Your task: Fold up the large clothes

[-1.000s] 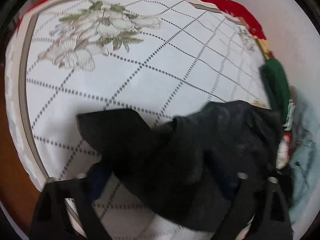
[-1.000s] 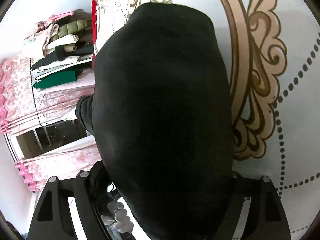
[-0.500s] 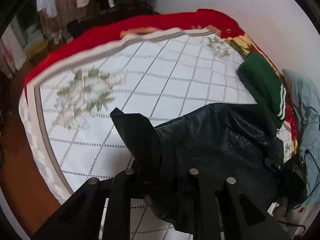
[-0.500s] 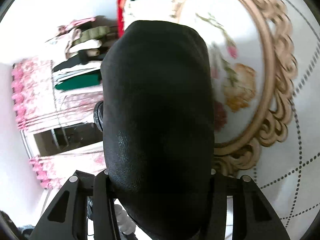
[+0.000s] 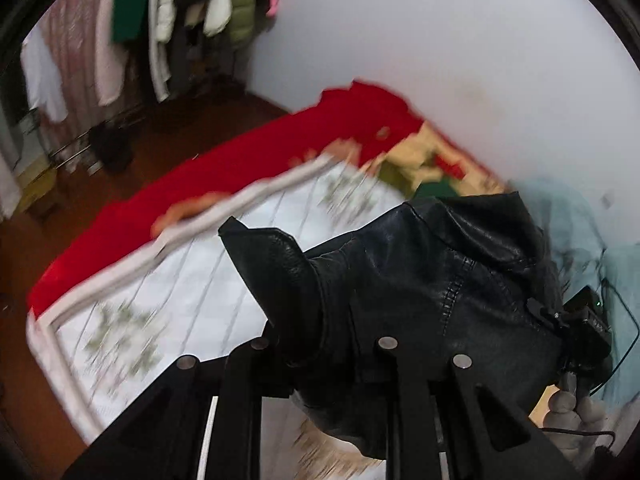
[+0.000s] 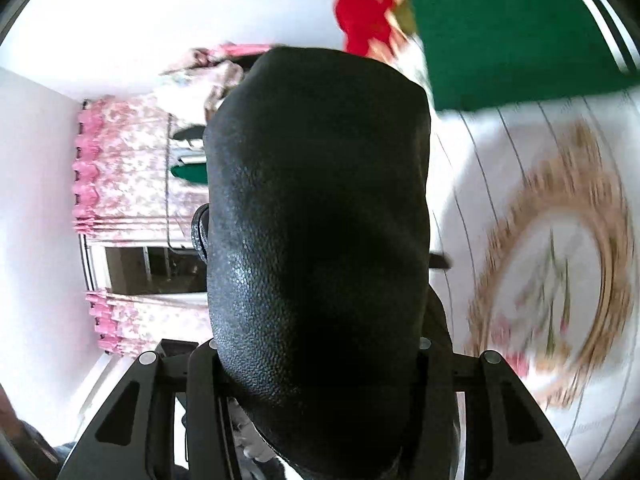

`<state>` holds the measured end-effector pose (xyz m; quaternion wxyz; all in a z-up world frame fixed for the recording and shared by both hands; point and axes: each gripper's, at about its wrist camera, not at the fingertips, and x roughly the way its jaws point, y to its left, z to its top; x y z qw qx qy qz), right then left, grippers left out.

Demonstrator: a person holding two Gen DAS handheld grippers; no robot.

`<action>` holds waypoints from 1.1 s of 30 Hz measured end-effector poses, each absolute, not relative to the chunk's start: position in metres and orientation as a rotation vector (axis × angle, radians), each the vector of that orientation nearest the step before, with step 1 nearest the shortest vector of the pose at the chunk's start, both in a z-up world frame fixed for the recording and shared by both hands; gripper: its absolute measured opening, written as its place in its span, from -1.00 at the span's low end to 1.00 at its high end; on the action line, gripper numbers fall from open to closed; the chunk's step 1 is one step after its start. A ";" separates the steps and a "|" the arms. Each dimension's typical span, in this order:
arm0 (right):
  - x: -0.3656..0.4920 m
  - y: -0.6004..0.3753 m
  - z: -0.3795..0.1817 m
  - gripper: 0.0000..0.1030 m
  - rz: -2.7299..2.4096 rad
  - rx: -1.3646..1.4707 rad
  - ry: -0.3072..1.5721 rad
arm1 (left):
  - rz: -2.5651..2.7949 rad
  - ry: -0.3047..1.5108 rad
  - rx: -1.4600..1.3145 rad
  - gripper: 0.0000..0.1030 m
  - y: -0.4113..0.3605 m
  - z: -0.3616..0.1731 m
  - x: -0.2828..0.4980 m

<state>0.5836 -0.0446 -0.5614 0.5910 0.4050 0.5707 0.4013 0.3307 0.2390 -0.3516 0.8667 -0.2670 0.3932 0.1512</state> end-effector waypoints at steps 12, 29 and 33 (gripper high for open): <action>0.846 -0.149 -0.576 -0.03 0.810 1.017 1.246 | 0.079 0.784 -0.569 -0.69 0.217 -0.394 0.607; 0.874 -0.176 -0.592 0.96 0.138 0.342 1.296 | 0.078 1.042 -0.267 0.68 0.165 -0.497 0.696; 0.833 -0.162 -0.572 1.00 -0.063 0.121 1.235 | 0.108 1.022 -0.190 0.83 0.165 -0.481 0.685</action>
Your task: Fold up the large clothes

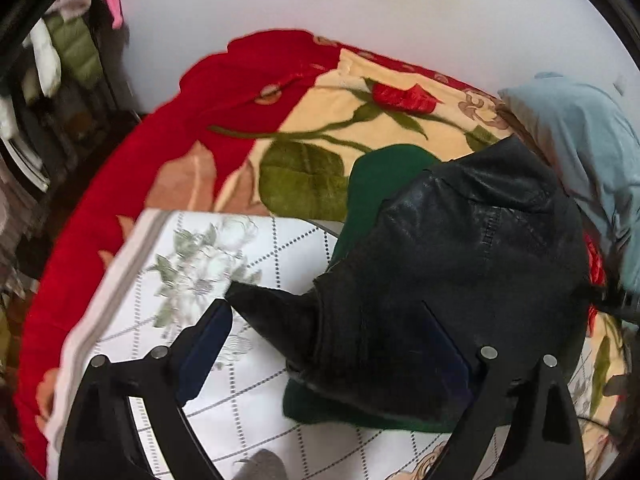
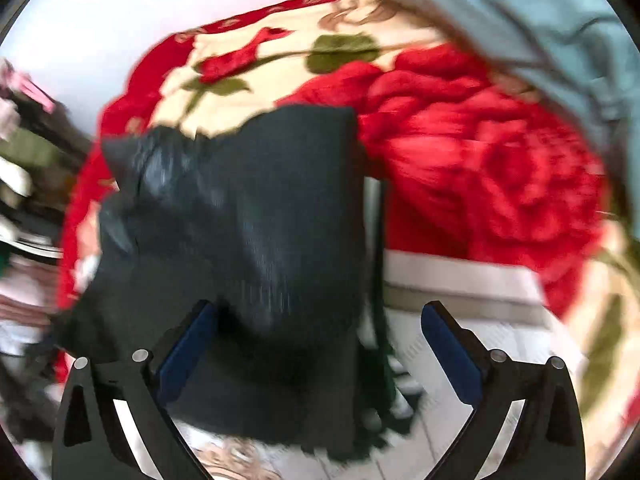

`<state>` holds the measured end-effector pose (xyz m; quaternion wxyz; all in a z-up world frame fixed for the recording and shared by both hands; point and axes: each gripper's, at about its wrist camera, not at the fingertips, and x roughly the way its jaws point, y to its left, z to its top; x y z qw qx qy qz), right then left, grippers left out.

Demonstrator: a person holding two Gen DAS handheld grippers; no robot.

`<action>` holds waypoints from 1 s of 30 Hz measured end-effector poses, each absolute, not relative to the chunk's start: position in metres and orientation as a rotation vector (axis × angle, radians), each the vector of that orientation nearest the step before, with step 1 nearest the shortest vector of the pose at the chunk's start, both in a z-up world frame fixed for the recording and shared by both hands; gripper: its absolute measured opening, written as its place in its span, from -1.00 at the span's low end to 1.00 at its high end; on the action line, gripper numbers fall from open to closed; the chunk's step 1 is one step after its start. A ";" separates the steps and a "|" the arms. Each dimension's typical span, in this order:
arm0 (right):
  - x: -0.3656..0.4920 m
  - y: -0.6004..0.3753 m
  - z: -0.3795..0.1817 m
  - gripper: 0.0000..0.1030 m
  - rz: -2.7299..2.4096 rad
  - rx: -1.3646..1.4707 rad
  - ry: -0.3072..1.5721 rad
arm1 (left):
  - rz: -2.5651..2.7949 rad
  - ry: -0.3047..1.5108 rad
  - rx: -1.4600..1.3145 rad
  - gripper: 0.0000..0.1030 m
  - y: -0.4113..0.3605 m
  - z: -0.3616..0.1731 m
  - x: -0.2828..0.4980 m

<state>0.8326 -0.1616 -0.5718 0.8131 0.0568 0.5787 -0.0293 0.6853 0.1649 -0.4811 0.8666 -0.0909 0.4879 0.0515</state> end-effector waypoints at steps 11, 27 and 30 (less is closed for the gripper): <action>0.683 -0.103 -0.502 1.00 -0.286 -0.061 1.156 | 0.067 0.970 -0.072 0.94 0.146 -0.399 0.608; 0.450 -0.035 -0.260 1.00 -0.382 -0.034 0.954 | -0.038 0.890 0.008 0.94 0.166 -0.202 0.433; 0.410 -0.019 -0.219 1.00 -0.373 -0.029 0.930 | -0.036 0.885 0.004 0.94 0.170 -0.173 0.405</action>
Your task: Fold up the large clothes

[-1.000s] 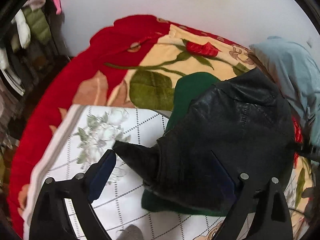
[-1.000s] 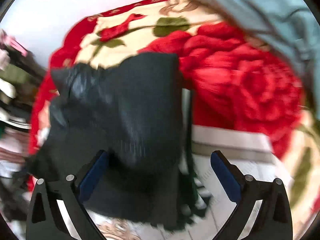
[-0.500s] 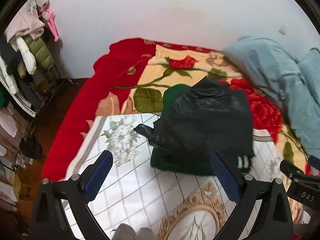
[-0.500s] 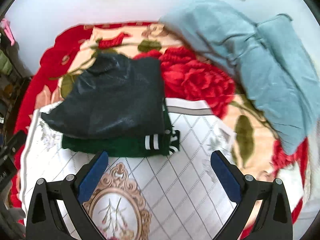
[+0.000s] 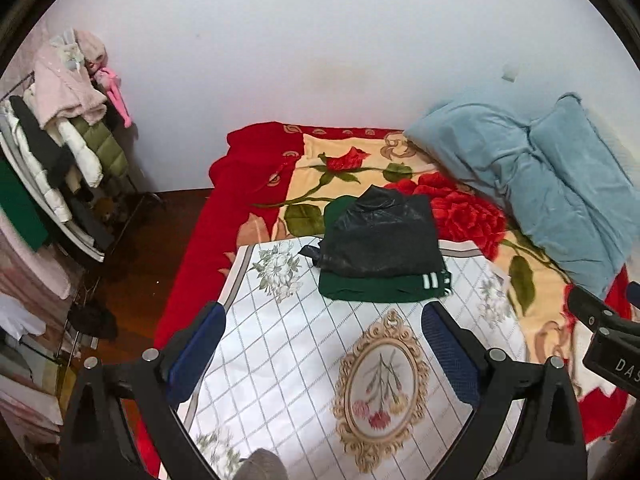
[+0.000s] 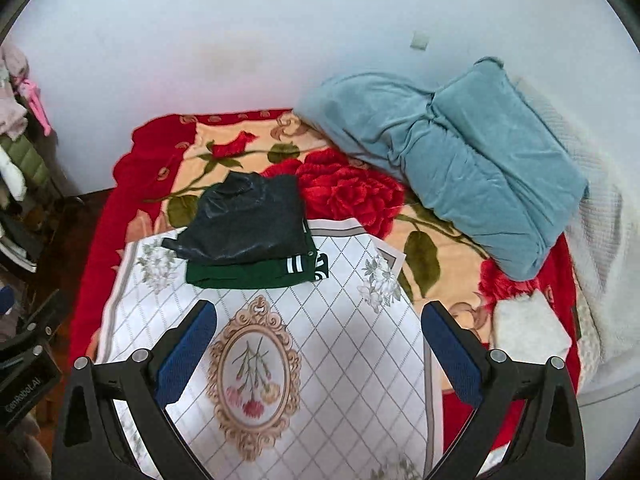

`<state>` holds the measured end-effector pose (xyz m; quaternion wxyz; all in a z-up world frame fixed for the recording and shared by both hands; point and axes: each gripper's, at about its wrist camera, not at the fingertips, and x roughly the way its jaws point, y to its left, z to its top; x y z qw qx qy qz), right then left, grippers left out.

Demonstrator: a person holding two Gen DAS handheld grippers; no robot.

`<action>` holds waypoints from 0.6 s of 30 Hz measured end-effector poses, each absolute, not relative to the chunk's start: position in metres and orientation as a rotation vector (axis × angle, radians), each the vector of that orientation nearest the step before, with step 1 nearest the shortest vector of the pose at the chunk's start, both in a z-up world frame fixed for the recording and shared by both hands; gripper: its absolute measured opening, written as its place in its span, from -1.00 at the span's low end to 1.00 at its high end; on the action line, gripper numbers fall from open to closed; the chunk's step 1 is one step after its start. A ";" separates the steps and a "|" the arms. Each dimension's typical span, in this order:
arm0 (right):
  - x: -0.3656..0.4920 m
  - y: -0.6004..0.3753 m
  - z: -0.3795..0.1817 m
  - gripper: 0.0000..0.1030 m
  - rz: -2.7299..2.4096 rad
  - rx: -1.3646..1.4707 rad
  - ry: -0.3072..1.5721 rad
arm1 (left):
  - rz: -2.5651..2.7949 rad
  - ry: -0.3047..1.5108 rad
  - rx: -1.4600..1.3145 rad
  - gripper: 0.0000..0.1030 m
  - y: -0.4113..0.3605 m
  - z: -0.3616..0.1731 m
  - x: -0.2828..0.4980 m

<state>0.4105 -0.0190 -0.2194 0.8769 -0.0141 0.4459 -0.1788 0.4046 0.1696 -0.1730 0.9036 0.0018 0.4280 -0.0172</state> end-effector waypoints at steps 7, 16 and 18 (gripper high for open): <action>0.340 0.003 -0.140 1.00 -0.370 -0.058 0.873 | -0.010 0.839 -0.002 0.94 0.171 -0.115 0.345; 0.270 0.018 -0.076 1.00 -0.333 -0.063 0.821 | 0.014 0.787 -0.017 0.94 0.172 -0.066 0.292; 0.259 0.020 -0.068 1.00 -0.318 -0.057 0.812 | 0.019 0.775 -0.015 0.94 0.172 -0.059 0.285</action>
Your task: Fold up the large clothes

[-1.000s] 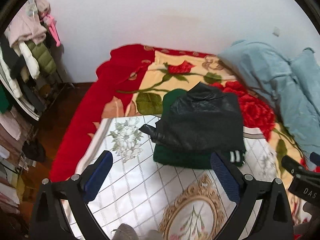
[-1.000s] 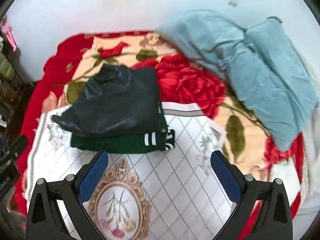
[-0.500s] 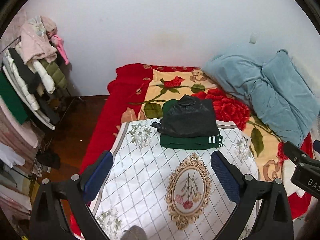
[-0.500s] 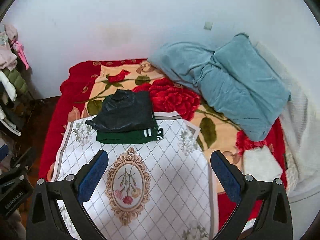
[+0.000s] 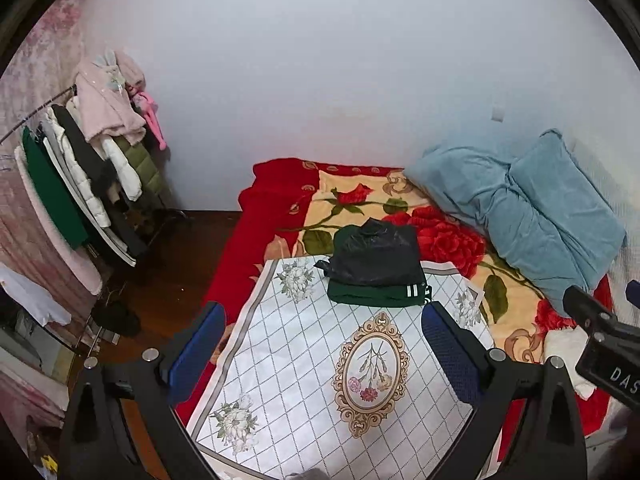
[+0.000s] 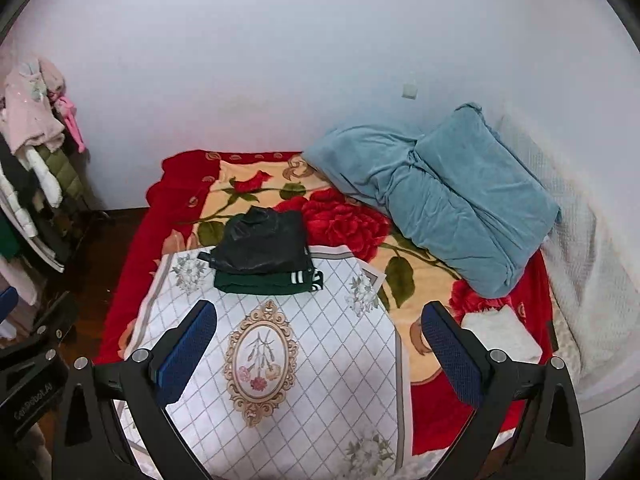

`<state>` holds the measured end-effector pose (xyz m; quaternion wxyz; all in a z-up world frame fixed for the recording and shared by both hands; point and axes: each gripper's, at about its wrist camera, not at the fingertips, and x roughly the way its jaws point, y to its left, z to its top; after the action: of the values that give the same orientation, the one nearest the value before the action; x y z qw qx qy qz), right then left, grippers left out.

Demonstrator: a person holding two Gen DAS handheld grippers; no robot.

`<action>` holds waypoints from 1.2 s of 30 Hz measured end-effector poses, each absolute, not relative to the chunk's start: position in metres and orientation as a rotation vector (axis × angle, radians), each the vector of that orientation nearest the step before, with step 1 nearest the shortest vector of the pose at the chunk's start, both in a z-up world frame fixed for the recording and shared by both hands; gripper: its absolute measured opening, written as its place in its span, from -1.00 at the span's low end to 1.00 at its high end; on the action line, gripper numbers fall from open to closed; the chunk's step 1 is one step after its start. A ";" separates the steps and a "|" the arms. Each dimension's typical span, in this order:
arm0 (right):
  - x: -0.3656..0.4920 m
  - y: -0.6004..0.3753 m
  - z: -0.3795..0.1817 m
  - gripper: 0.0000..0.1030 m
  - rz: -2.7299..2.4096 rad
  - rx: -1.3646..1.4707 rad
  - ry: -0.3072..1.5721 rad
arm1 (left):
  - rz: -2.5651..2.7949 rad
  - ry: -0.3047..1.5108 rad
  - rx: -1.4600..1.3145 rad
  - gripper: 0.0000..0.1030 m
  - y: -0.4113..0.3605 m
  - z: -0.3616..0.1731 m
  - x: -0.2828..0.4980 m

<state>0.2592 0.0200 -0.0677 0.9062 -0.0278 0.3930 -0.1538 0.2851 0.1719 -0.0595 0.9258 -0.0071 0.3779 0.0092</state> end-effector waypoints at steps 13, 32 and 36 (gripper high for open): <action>0.218 0.019 -0.027 1.00 -0.286 -0.026 0.759 | -0.001 0.720 -0.034 0.95 0.164 -0.034 0.255; 0.211 0.015 -0.012 1.00 -0.273 -0.026 0.744 | -0.005 0.689 -0.025 0.95 0.157 -0.018 0.249; 0.213 0.017 -0.012 1.00 -0.270 -0.032 0.751 | -0.003 0.692 -0.026 0.95 0.157 -0.017 0.249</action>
<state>0.2132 0.0165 -0.0118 0.9212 -0.0158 0.3658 -0.1315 0.2490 0.1566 -0.0167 0.9407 -0.0125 0.3391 -0.0013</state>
